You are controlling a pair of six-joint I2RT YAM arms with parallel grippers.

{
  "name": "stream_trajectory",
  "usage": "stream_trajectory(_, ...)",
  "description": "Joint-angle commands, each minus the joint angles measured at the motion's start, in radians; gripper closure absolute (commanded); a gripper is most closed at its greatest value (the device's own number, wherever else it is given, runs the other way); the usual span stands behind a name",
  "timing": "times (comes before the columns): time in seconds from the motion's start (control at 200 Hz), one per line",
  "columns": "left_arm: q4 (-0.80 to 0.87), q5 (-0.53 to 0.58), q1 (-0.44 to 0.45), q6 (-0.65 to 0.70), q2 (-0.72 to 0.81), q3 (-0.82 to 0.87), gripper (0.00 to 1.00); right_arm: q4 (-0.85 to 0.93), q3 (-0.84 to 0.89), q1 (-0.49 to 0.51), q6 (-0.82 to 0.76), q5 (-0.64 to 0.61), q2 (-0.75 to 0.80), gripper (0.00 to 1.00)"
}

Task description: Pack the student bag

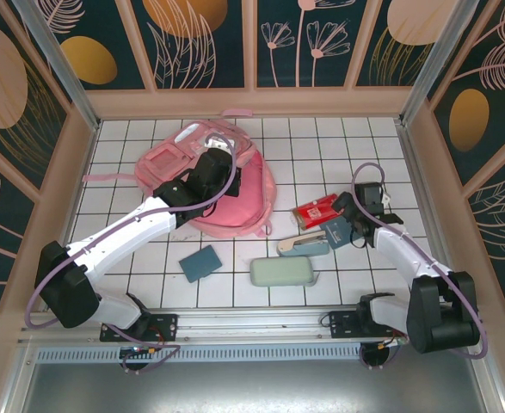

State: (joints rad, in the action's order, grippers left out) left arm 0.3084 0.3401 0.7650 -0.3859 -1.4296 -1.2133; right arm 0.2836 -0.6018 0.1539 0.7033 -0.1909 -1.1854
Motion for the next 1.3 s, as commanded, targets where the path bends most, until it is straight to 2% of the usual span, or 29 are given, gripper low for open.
stream_trajectory(0.0, -0.06, -0.004, 0.0, 0.012, 0.038, 0.001, 1.0, 0.152, -0.005, 0.005, 0.077, -0.085, 0.011, 0.01)
stream_trajectory(0.27, -0.063, -0.001, 0.0, 0.01, 0.046, 0.007, 1.0, 0.039, 0.029, 0.017, 0.129, 0.071, -0.087, 0.01)
stream_trajectory(0.44, -0.064, -0.002, 0.0, 0.011, 0.047, 0.008, 1.0, 0.008, -0.024, 0.053, 0.12, 0.067, -0.179, 0.01)
stream_trajectory(0.631, -0.065, 0.0, 0.0, 0.013, 0.044, 0.008, 1.0, 0.026, -0.095, 0.107, 0.092, 0.005, -0.261, 0.01)
stream_trajectory(0.836, -0.065, -0.003, 0.0, 0.012, 0.04, 0.008, 1.0, 0.034, -0.156, 0.119, 0.027, -0.024, -0.329, 0.01)
stream_trajectory(1.016, -0.066, -0.005, -0.001, 0.013, 0.037, 0.008, 1.0, 0.013, -0.213, 0.122, -0.011, -0.02, -0.326, 0.01)
stream_trajectory(1.186, -0.066, -0.011, -0.001, 0.014, 0.038, 0.008, 1.0, 0.063, -0.306, 0.124, -0.066, -0.041, -0.428, 0.01)
stream_trajectory(1.296, -0.066, -0.007, -0.001, 0.015, 0.038, 0.009, 1.0, 0.062, -0.308, 0.124, -0.068, -0.033, -0.452, 0.01)
